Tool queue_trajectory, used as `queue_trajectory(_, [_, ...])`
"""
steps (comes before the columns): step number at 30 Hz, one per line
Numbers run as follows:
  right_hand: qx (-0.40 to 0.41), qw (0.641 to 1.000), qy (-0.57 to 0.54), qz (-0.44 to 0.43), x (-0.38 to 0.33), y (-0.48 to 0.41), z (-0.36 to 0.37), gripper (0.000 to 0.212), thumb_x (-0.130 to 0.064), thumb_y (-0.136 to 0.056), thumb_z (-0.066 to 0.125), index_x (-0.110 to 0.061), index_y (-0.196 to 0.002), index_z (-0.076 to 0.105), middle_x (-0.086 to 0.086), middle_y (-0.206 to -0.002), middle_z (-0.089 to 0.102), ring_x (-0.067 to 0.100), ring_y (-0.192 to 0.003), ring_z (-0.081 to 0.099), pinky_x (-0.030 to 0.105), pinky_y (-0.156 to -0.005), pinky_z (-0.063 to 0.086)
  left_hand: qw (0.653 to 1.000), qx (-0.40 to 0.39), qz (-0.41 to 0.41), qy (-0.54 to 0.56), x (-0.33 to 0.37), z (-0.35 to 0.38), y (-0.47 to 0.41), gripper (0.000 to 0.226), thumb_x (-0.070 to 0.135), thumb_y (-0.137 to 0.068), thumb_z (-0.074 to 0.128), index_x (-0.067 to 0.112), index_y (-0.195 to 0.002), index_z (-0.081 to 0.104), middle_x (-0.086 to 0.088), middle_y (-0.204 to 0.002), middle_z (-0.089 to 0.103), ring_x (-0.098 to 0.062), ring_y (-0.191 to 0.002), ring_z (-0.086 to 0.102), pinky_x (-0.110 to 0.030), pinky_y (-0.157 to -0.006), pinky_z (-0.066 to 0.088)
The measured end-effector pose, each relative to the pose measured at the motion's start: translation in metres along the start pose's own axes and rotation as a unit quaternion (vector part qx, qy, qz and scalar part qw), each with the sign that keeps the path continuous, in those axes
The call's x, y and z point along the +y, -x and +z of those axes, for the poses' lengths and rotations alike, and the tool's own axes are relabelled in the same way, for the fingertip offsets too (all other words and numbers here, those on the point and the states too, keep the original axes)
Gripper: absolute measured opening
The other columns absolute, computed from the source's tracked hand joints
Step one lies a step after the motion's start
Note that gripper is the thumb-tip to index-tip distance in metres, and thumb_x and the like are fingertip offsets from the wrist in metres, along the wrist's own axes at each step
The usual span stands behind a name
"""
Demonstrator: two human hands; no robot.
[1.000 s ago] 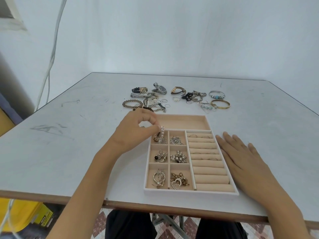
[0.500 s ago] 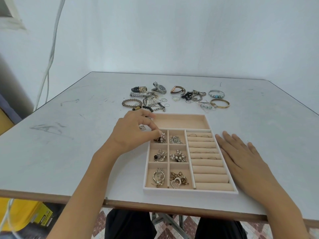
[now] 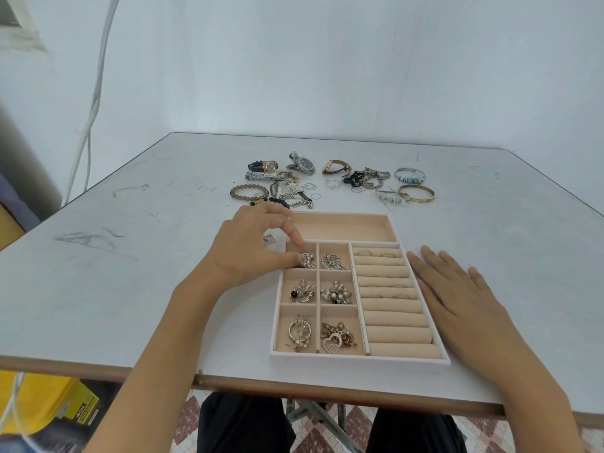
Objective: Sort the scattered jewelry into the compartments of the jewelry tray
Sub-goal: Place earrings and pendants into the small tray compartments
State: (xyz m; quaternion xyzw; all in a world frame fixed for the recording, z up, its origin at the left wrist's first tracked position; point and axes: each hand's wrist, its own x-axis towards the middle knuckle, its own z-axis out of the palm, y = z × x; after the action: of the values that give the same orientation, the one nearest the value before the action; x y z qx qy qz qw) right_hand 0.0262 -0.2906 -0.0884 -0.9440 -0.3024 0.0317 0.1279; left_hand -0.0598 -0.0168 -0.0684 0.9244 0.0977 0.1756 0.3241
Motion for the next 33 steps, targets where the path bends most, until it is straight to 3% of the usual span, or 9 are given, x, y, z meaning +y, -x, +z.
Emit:
queue_trajectory(3, [0.006, 1.0, 0.003, -0.001, 0.002, 0.0, 0.001, 0.085, -0.062, -0.069, -0.015, -0.042, -0.149, 0.007, -0.021, -0.156, -0.002, 0.002, -0.145, -0.007, 0.028, -0.116, -0.008, 1.0, 0.009, -0.003, 0.007, 0.001, -0.001, 0.0, 0.018, 0.052, -0.058, 0.065, 0.044, -0.074, 0.068, 0.028, -0.117, 0.052, -0.003, -0.119, 0.045, -0.039, -0.102, 0.034])
queue_trajectory(9, [0.0, 1.0, 0.003, 0.003, -0.001, 0.001, -0.001, 0.051, -0.044, -0.1, 0.002, -0.04, -0.15, 0.008, -0.016, -0.158, -0.001, 0.004, -0.146, -0.006, 0.03, -0.118, -0.007, 1.0, 0.005, -0.012, -0.002, 0.003, -0.001, 0.002, 0.014, 0.043, -0.058, 0.067, 0.041, -0.072, 0.068, 0.027, -0.117, 0.052, -0.006, -0.119, 0.045, -0.041, -0.103, 0.033])
queue_trajectory(16, [-0.004, 1.0, -0.004, 0.005, -0.001, 0.003, -0.002, 0.048, -0.037, -0.102, 0.014, -0.039, -0.149, 0.008, -0.016, -0.159, 0.0, 0.004, -0.146, -0.006, 0.031, -0.118, -0.007, 1.0, 0.001, -0.012, 0.008, 0.005, -0.001, 0.002, 0.018, 0.042, -0.056, 0.069, 0.04, -0.074, 0.066, 0.023, -0.119, 0.053, -0.005, -0.118, 0.046, -0.038, -0.101, 0.034])
queue_trajectory(20, [-0.003, 1.0, -0.001, 0.004, -0.001, 0.002, -0.002, 0.048, -0.041, -0.102, 0.006, -0.04, -0.15, 0.007, -0.017, -0.158, -0.001, 0.004, -0.146, -0.007, 0.03, -0.118, -0.007, 1.0, 0.008, -0.016, 0.015, 0.006, -0.001, 0.002, 0.014, 0.045, -0.062, 0.069, 0.039, -0.075, 0.067, 0.022, -0.12, 0.053, -0.003, -0.118, 0.045, -0.035, -0.099, 0.032])
queue_trajectory(22, [-0.005, 1.0, -0.004, 0.002, -0.001, 0.002, -0.002, 0.05, -0.043, -0.1, 0.002, -0.04, -0.15, 0.007, -0.017, -0.158, -0.001, 0.003, -0.146, -0.007, 0.03, -0.117, -0.007, 0.999, 0.023, -0.019, 0.019, 0.005, -0.001, 0.001, 0.012, 0.043, -0.07, 0.073, 0.036, -0.079, 0.068, 0.02, -0.12, 0.055, 0.004, -0.112, 0.046, -0.025, -0.094, 0.032])
queue_trajectory(25, [-0.004, 1.0, -0.006, 0.0, -0.001, 0.002, -0.003, 0.061, -0.049, -0.089, -0.002, -0.04, -0.149, 0.008, -0.017, -0.158, 0.001, 0.004, -0.146, -0.006, 0.03, -0.117, -0.007, 0.997, 0.051, -0.022, 0.049, 0.003, -0.002, 0.0, 0.007, 0.024, -0.081, 0.073, 0.028, -0.085, 0.07, 0.016, -0.117, 0.058, 0.022, -0.097, 0.044, 0.004, -0.078, 0.025])
queue_trajectory(26, [-0.005, 1.0, -0.007, 0.0, -0.001, 0.002, -0.003, 0.061, -0.049, -0.09, -0.002, -0.04, -0.149, 0.009, -0.018, -0.158, 0.001, 0.004, -0.146, -0.005, 0.03, -0.117, -0.007, 0.996, 0.061, -0.023, 0.061, 0.001, -0.002, 0.0, 0.007, 0.021, -0.081, 0.072, 0.026, -0.086, 0.07, 0.014, -0.115, 0.06, 0.022, -0.098, 0.044, 0.007, -0.075, 0.024])
queue_trajectory(30, [-0.019, 1.0, -0.002, -0.004, 0.0, 0.0, -0.008, 0.048, -0.041, -0.102, 0.015, -0.041, -0.15, 0.012, -0.017, -0.159, 0.003, 0.004, -0.146, -0.002, 0.031, -0.119, -0.002, 0.99, 0.075, -0.051, 0.111, -0.002, -0.004, -0.005, 0.008, 0.022, -0.084, 0.07, 0.028, -0.087, 0.069, 0.012, -0.114, 0.063, -0.002, -0.111, 0.053, -0.002, -0.075, 0.033])
queue_trajectory(33, [-0.043, 0.999, 0.02, -0.014, 0.003, -0.004, -0.02, 0.048, -0.041, -0.101, 0.023, -0.04, -0.149, 0.018, -0.017, -0.158, 0.008, 0.005, -0.146, 0.006, 0.03, -0.119, 0.009, 0.988, 0.087, -0.071, 0.105, -0.005, -0.007, -0.015, 0.008, 0.024, -0.083, 0.068, 0.031, -0.086, 0.069, 0.007, -0.114, 0.063, -0.008, -0.113, 0.052, -0.015, -0.077, 0.035])
